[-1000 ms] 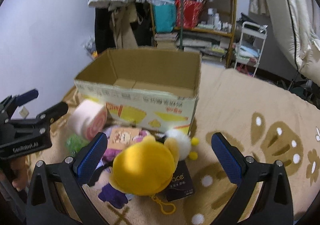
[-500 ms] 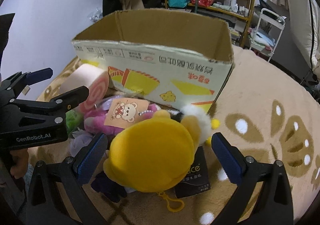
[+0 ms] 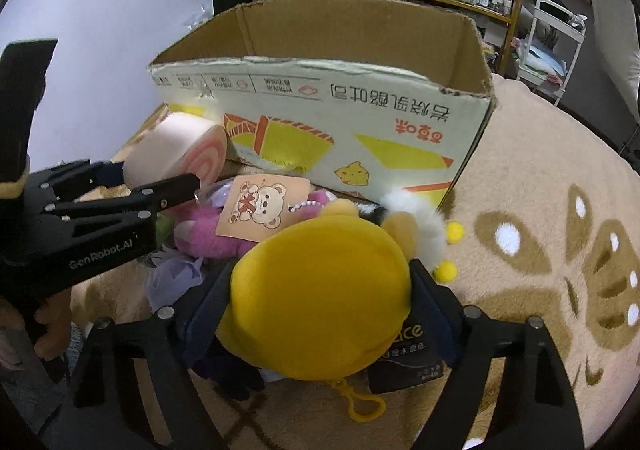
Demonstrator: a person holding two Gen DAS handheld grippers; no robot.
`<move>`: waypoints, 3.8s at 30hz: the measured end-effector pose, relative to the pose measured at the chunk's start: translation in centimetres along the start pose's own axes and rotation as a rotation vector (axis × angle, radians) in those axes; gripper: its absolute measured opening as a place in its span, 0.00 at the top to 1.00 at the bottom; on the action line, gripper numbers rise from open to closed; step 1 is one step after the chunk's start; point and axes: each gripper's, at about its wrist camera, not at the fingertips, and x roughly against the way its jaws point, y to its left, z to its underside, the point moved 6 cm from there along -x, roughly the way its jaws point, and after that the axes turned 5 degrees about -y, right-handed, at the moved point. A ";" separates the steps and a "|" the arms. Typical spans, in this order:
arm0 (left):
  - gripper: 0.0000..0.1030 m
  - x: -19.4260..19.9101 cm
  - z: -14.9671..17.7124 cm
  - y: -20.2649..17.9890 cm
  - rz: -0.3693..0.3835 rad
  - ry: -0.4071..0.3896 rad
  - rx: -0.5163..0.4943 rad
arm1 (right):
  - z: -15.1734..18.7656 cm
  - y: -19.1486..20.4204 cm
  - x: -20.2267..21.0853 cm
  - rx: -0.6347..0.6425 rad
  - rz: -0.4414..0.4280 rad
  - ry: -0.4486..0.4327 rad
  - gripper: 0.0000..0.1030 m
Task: Organize soft objects
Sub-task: 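Grasp the pink sponge roll with the left tool while the right tool grasps the yellow plush, then carry both held items over the cardboard box and open both tools to drop them, then withdraw both tools from the box toward the remaining items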
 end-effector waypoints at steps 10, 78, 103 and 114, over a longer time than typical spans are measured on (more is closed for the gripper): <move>0.57 2.4 -0.1 -0.4 -0.019 -0.054 -0.007 | -1.1 -1.0 2.8 -0.044 0.028 -0.108 0.14; 0.56 9.5 -10.9 -0.7 -0.140 -0.513 -0.018 | -14.8 -3.0 9.3 0.016 0.107 -0.635 0.14; 0.31 5.0 -10.0 -0.6 -0.131 -0.394 -0.001 | -13.5 -4.8 4.1 -0.104 -0.063 -0.475 0.11; 0.13 5.3 -9.6 0.1 -0.158 -0.374 0.005 | -13.2 -5.0 4.9 -0.084 -0.029 -0.494 0.00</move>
